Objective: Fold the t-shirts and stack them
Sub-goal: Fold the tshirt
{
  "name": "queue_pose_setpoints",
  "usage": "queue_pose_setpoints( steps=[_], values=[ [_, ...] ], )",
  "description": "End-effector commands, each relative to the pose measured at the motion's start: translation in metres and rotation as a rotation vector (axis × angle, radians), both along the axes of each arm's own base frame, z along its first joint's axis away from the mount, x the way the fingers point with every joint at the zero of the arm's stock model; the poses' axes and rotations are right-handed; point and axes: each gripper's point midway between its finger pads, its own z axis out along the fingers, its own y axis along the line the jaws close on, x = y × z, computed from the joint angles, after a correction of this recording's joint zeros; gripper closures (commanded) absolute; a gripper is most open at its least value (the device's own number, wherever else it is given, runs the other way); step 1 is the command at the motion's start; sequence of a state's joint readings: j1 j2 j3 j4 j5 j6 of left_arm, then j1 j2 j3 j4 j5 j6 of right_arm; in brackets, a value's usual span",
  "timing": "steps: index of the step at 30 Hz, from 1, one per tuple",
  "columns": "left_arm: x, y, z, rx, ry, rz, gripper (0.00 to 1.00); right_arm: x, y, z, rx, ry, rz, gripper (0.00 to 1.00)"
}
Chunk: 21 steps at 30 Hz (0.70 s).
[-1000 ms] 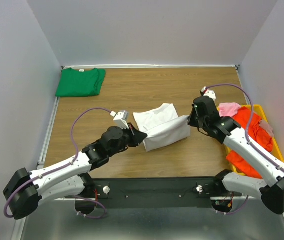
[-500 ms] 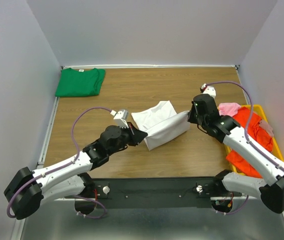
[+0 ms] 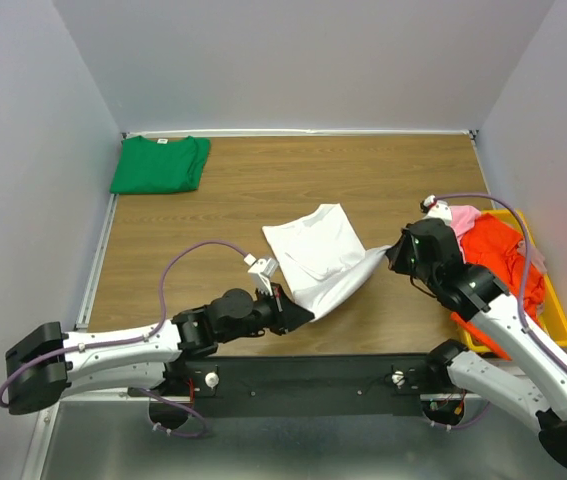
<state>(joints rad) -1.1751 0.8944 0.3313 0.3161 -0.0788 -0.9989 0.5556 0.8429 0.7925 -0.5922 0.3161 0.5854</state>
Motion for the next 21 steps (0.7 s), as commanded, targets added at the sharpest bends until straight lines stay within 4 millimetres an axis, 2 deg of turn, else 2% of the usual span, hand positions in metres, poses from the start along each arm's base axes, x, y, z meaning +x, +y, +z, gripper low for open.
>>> queue_pose_setpoints(
  steps=[1,5,8,12,21],
  values=[
    [-0.008,-0.005,-0.005,-0.021,0.043,0.048,1.0,-0.013,-0.012,-0.002,0.014,0.01,-0.04,1.0],
    [-0.008,-0.005,-0.008,-0.029,0.064,0.081,1.0,-0.016,-0.013,-0.001,0.012,0.015,-0.039,1.0],
    [0.001,0.002,-0.014,-0.027,0.06,0.147,1.0,-0.012,-0.014,-0.002,-0.012,0.02,-0.05,1.0],
    [0.013,0.007,-0.01,-0.055,0.042,0.195,1.0,0.001,-0.019,0.0,-0.057,0.012,-0.093,0.99],
    [0.025,0.002,-0.023,-0.035,0.034,0.175,1.0,0.028,-0.016,0.005,-0.121,-0.011,-0.115,1.0]
  ],
)
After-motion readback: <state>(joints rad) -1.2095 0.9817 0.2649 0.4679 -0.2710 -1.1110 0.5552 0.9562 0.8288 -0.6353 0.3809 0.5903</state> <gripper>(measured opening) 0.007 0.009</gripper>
